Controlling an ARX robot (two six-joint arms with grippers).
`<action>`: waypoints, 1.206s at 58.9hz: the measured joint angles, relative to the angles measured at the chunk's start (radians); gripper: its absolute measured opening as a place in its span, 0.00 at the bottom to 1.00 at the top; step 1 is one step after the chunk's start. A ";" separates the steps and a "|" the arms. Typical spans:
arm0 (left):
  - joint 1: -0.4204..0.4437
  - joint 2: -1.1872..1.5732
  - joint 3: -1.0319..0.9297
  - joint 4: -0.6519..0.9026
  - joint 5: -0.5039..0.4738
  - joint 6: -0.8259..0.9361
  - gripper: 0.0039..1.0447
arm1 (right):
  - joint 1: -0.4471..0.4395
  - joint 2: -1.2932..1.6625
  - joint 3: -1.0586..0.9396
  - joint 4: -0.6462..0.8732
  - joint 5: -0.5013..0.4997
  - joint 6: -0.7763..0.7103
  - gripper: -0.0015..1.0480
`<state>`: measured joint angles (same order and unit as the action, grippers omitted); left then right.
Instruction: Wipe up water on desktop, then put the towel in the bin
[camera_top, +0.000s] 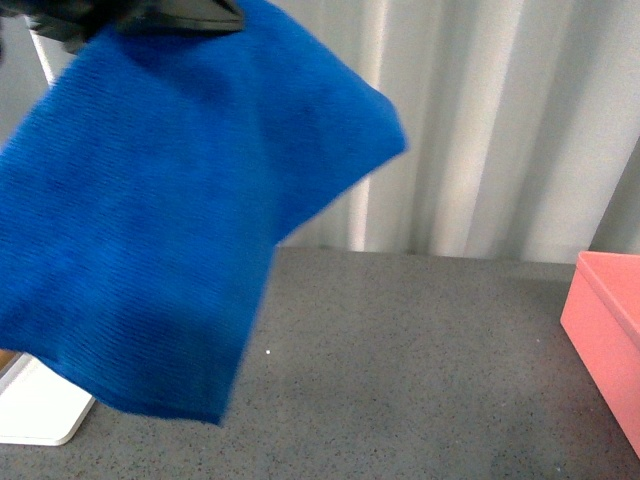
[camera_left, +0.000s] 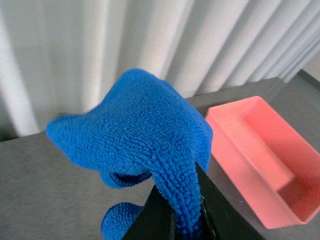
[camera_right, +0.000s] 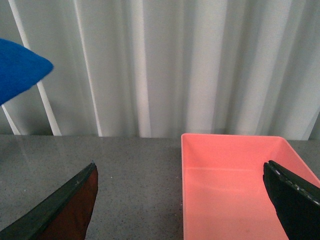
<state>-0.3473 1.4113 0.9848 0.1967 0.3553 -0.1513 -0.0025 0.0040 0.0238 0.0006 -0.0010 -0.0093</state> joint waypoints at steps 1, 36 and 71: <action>-0.009 0.000 0.000 0.004 -0.002 -0.005 0.03 | 0.000 0.000 0.000 0.000 0.000 0.000 0.93; -0.119 0.053 -0.001 0.058 -0.110 -0.045 0.03 | -0.144 0.362 0.185 -0.386 -0.545 -0.172 0.93; -0.118 0.053 -0.001 0.058 -0.110 -0.045 0.03 | 0.098 1.141 0.506 0.101 -0.890 0.002 0.93</action>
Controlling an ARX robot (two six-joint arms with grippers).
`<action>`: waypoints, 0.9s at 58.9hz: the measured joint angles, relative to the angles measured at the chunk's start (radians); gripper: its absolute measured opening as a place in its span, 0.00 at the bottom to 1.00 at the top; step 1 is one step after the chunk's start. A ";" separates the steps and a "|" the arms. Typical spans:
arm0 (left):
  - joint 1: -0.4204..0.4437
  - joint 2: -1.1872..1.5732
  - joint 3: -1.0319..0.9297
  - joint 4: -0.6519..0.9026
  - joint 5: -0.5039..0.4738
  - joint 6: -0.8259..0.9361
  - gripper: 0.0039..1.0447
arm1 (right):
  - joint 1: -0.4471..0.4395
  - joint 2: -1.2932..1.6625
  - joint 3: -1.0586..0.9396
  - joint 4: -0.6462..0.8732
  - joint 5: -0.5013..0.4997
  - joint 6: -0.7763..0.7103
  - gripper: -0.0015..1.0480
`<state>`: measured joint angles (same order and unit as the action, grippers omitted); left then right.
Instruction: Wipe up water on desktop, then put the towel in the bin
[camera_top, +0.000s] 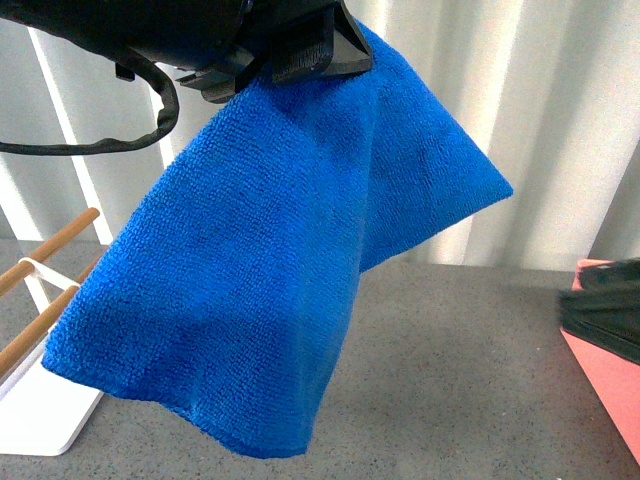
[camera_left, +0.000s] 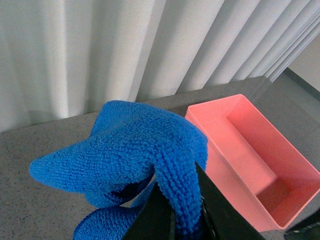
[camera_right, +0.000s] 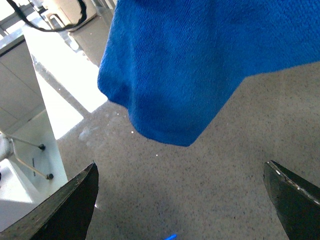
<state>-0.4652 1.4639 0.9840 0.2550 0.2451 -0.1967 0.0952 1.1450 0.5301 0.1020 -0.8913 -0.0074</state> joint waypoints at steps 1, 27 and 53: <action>0.000 0.000 0.000 0.000 0.000 0.000 0.03 | 0.010 0.024 0.014 0.003 0.010 0.007 0.93; 0.000 0.000 0.000 0.000 0.000 0.000 0.03 | 0.164 0.388 0.254 0.139 0.019 0.082 0.93; 0.000 0.000 0.000 0.000 0.000 0.000 0.03 | 0.271 0.549 0.404 0.283 0.049 0.199 0.93</action>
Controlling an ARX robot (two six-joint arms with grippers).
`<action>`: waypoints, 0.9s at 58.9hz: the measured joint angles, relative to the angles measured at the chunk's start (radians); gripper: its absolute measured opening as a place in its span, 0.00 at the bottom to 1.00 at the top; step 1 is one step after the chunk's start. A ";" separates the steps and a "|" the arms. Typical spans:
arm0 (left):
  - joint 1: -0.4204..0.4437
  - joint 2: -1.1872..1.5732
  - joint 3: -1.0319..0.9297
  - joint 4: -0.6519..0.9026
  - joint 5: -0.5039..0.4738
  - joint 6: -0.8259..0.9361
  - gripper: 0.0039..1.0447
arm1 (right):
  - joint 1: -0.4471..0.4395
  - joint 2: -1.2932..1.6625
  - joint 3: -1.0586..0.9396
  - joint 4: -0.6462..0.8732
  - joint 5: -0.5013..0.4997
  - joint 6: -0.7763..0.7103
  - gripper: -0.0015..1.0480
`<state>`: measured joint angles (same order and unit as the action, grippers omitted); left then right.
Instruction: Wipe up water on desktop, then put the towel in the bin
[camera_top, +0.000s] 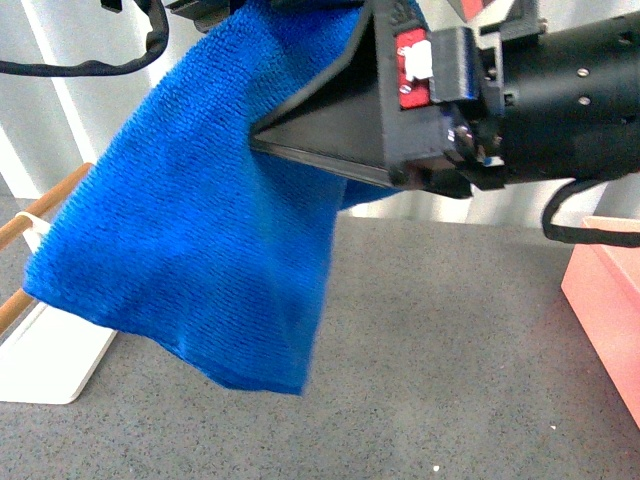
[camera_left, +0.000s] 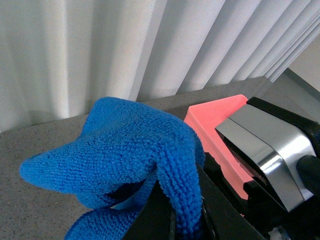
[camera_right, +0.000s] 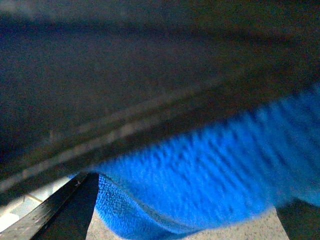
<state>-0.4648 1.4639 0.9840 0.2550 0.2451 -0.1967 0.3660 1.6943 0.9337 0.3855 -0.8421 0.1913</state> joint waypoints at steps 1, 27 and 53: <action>0.000 0.000 0.000 0.000 0.000 0.000 0.03 | 0.002 0.003 0.005 0.002 0.001 0.003 0.93; 0.011 0.000 0.012 0.001 -0.020 -0.009 0.03 | 0.037 0.063 0.028 0.239 0.011 0.104 0.66; 0.004 -0.002 0.018 0.001 -0.006 -0.011 0.03 | 0.044 0.063 -0.014 0.332 0.060 0.218 0.13</action>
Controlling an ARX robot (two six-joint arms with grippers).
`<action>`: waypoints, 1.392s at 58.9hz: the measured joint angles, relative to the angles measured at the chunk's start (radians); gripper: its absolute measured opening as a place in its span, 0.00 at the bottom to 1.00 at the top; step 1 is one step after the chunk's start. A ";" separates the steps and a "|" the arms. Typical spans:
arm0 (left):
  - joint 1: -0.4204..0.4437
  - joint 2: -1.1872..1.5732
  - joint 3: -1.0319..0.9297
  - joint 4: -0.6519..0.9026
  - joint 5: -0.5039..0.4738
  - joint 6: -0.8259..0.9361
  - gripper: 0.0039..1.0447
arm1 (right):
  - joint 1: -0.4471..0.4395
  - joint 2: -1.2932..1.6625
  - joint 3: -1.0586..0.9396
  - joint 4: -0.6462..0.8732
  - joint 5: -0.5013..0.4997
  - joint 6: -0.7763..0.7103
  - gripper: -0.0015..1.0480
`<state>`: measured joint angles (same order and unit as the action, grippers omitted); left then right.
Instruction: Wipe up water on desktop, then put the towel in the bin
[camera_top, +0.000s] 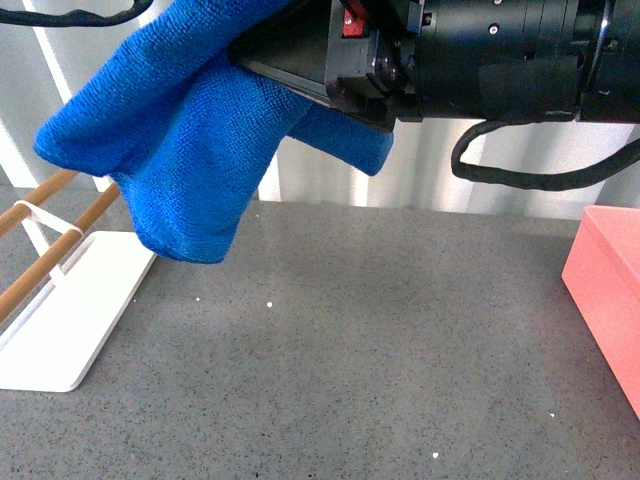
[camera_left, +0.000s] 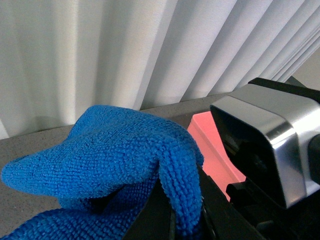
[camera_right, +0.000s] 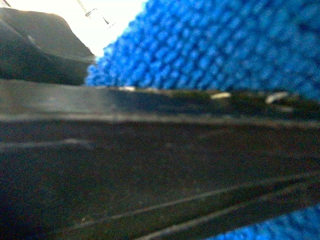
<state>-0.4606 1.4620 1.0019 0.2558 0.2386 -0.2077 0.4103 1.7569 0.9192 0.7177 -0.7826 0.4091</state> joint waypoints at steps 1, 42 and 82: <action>0.000 0.000 0.000 0.000 0.000 0.000 0.03 | 0.000 0.000 -0.002 -0.002 0.003 0.005 0.10; 0.002 0.002 -0.005 -0.001 0.000 0.000 0.95 | -0.035 -0.050 0.003 -0.271 0.072 -0.013 0.05; 0.150 -0.312 -0.569 0.454 -0.546 0.189 0.23 | -0.047 -0.058 0.003 -0.351 0.085 -0.058 0.05</action>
<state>-0.3103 1.1500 0.4332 0.7101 -0.3069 -0.0185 0.3637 1.6993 0.9226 0.3672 -0.6971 0.3508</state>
